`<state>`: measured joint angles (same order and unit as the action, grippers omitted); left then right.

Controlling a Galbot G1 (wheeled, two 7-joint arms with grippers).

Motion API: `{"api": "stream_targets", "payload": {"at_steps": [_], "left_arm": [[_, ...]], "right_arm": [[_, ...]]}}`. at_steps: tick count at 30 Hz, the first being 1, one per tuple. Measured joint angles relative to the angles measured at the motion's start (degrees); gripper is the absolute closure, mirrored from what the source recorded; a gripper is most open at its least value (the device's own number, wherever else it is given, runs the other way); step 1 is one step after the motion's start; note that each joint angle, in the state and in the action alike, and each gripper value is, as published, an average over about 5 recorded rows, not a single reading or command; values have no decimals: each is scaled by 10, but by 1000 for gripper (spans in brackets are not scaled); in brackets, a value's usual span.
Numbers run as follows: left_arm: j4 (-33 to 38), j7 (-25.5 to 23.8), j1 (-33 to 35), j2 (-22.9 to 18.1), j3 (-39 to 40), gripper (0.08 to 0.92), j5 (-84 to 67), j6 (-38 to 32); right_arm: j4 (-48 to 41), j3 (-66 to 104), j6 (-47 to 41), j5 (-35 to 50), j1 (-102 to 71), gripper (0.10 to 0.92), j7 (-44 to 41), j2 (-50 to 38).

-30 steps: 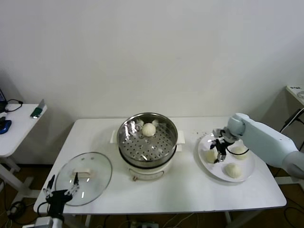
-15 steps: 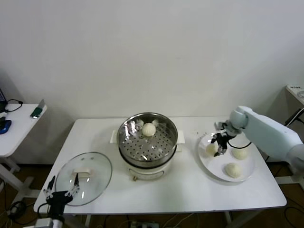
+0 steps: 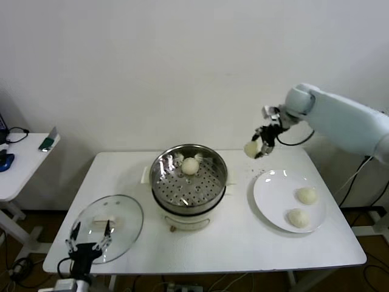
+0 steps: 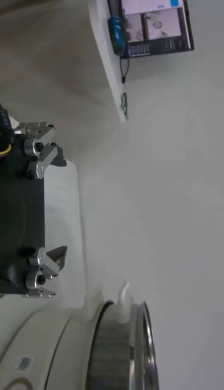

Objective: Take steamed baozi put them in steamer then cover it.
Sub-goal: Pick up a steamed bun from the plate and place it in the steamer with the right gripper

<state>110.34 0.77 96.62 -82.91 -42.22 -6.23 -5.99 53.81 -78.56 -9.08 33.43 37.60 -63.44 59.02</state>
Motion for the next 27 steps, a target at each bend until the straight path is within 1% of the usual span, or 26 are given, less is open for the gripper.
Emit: {"api": "stream_targets", "payload": {"at_steps": [5, 10, 19, 27], "left_arm": [[5, 1, 8, 2, 5, 177, 1, -4], [12, 5, 16, 2, 11, 177, 7, -5], [14, 15, 19, 2, 16, 177, 9, -5], [6, 18, 16, 4, 20, 177, 6, -10]], "right_arm": [[1, -26, -20, 62, 27, 328, 14, 55], [2, -43, -37, 101, 32, 322, 28, 109], [-2, -75, -57, 141, 13, 327, 54, 190], [-10, -104, -75, 157, -3, 321, 88, 249]]}}
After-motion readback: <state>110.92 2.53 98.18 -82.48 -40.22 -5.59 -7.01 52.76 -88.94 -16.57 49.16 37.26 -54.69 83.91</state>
